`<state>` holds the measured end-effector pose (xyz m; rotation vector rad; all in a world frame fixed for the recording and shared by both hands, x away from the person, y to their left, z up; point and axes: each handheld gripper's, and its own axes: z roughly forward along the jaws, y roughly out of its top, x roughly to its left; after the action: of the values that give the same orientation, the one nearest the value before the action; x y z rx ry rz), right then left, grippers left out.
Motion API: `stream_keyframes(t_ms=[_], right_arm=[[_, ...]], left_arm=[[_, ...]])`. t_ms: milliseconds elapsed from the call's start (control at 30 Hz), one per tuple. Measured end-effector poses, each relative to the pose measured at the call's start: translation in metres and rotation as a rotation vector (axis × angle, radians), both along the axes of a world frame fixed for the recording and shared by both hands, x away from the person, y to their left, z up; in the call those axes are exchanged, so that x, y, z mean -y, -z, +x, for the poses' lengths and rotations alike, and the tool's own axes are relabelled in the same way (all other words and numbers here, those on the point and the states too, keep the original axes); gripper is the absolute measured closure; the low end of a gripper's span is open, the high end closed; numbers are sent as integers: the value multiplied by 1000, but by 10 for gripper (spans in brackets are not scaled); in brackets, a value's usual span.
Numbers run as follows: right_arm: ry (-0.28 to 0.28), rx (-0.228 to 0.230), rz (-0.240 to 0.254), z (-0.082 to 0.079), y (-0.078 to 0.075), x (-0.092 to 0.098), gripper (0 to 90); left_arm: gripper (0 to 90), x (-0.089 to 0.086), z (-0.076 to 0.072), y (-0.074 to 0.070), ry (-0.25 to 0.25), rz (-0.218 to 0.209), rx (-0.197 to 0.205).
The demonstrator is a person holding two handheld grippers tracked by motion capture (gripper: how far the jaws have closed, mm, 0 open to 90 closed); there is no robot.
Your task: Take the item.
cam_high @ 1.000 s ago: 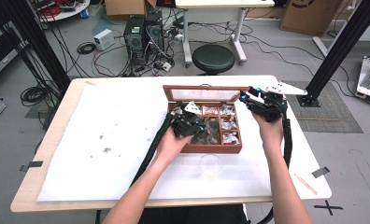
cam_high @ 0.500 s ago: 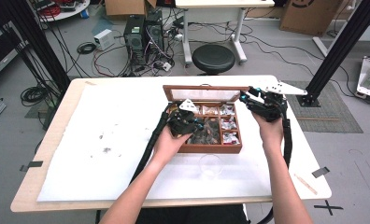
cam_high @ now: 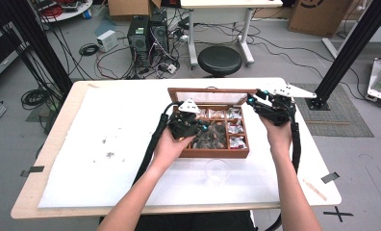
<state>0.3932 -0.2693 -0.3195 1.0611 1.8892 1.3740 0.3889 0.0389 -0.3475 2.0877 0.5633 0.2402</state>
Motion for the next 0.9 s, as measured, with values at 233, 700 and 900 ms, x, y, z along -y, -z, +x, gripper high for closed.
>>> stream_keyframes(t_ms=[233, 700, 900], right_arm=[[0, 0, 2, 0, 0, 0, 581], [6, -2, 1, -1, 0, -1, 581], [7, -2, 0, -1, 0, -1, 581]], left_arm=[[892, -8, -5, -9, -1, -28, 19], [893, -15, -21, -30, 32, -72, 58], [892, -20, -27, -39, 51, -114, 57]])
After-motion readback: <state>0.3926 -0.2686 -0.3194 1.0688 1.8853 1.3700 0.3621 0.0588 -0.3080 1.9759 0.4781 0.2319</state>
